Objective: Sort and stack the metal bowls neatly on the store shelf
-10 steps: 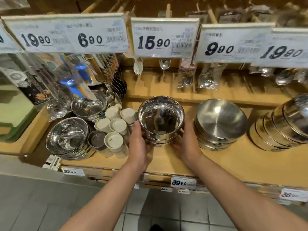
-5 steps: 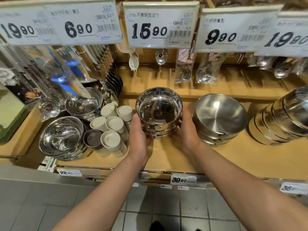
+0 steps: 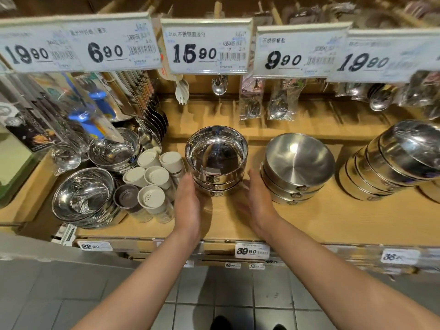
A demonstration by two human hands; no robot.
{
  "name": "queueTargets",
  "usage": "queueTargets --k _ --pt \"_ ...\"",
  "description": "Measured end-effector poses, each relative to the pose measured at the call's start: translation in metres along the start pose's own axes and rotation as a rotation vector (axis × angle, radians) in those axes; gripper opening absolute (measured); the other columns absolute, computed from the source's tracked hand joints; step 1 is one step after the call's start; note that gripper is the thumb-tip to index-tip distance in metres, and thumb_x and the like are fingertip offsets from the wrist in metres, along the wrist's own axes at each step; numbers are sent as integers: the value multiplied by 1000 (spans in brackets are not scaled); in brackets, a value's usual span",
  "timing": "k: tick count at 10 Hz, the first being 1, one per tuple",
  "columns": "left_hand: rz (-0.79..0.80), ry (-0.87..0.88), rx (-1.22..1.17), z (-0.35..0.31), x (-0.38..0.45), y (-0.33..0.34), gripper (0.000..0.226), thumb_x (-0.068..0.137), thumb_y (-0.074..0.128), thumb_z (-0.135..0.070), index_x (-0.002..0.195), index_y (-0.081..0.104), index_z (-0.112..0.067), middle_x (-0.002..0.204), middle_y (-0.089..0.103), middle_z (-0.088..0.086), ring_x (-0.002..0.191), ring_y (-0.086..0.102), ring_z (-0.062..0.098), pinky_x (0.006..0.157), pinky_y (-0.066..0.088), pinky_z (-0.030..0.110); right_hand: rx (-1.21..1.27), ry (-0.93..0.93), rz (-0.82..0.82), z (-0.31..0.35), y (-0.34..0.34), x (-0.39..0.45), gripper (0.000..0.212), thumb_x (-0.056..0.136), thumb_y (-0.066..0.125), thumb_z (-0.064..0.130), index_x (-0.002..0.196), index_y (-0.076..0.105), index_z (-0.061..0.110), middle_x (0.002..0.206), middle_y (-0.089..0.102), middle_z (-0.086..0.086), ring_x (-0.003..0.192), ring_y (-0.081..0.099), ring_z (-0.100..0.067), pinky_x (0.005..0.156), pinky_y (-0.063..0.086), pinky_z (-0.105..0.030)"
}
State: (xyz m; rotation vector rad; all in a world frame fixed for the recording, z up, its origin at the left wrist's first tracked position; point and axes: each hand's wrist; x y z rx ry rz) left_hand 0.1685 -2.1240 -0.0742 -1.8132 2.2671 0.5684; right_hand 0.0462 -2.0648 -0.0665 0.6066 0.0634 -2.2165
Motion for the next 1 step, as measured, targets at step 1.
queueTargets --k 1 --pt "-39 2 57 12 -19 -4 34 106 44 -36 134 60 -29 134 65 -2 125 58 19 105 47 42 -41 58 -56 -13 -12 -25 28 105 41 40 96 64 27 107 66 -4 110 60 -26 102 49 -50"
Point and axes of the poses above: each hand's wrist, its own x-axis towards the middle knuckle, its own y-axis out of the palm, z = x × y
